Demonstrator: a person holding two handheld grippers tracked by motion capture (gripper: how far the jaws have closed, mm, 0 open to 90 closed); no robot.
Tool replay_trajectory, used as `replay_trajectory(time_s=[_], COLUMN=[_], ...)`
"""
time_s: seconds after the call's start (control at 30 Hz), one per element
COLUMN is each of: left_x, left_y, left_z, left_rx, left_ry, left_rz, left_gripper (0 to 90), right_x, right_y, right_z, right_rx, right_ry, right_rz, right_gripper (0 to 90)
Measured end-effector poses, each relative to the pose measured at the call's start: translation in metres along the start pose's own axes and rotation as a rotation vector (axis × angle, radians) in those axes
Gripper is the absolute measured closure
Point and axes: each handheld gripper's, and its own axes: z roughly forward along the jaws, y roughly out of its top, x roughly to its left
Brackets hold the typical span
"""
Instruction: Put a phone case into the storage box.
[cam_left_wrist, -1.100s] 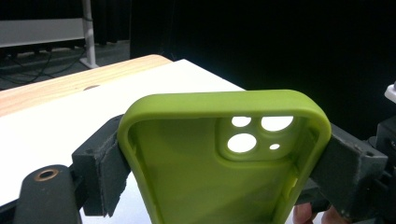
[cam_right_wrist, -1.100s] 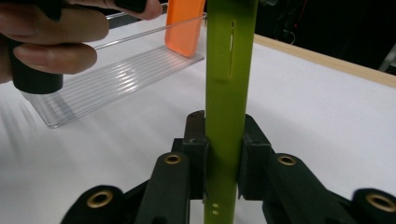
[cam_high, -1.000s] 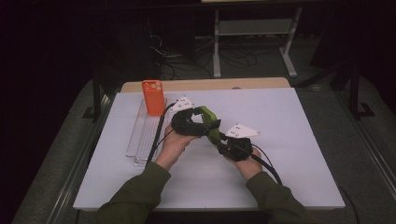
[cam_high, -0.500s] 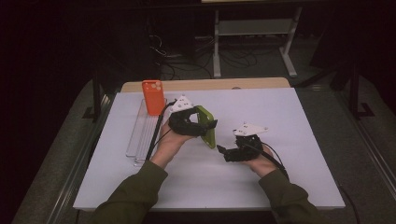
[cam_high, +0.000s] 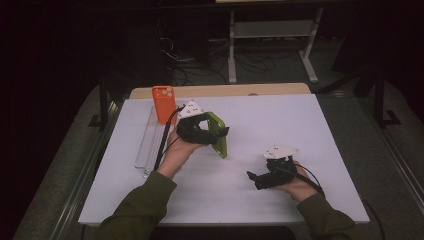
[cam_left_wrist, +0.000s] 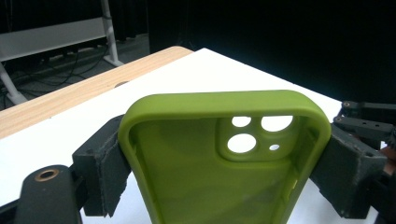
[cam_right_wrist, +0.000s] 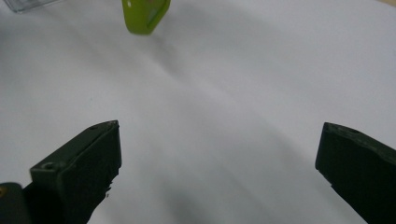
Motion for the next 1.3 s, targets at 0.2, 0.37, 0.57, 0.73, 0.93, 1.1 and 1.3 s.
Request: replay_trajectory(time_s=[0.2, 0.37, 0.57, 0.73, 0.93, 1.1, 1.3], left_x=[0.001, 0.007, 0.016, 0.026, 0.041, 0.053, 0.065], left_y=[0.005, 0.011, 0.021, 0.028, 0.039, 0.046, 0.050], left_z=[-0.005, -0.013, -0.022, -0.029, -0.040, -0.050, -0.059], left_rx=[-0.007, -0.011, -0.030, -0.034, -0.040, -0.050, -0.049], left_ry=[0.006, 0.020, 0.040, 0.059, 0.099, 0.130, 0.166], left_rz=[0.009, 0.014, -0.002, -0.004, -0.012, -0.025, -0.032], left_gripper=[15.1, 15.2, 15.2, 15.1, 15.1, 15.1, 15.1], right_x=[-0.001, -0.004, -0.006, -0.007, -0.008, -0.009, -0.009], right_y=[-0.015, -0.024, -0.026, -0.026, -0.025, -0.025, -0.024], right_z=[-0.011, -0.014, -0.013, -0.013, -0.013, -0.013, -0.013], right_rx=[-0.012, -0.005, -0.002, -0.004, -0.006, -0.011, -0.012], right_ry=[0.001, -0.003, -0.002, -0.016, -0.017, -0.019, -0.019], right_rz=[0.031, 0.030, 0.050, 0.056, 0.056, 0.054, 0.055], right_gripper=[0.0, 0.0, 0.0, 0.0, 0.0, 0.0, 0.0])
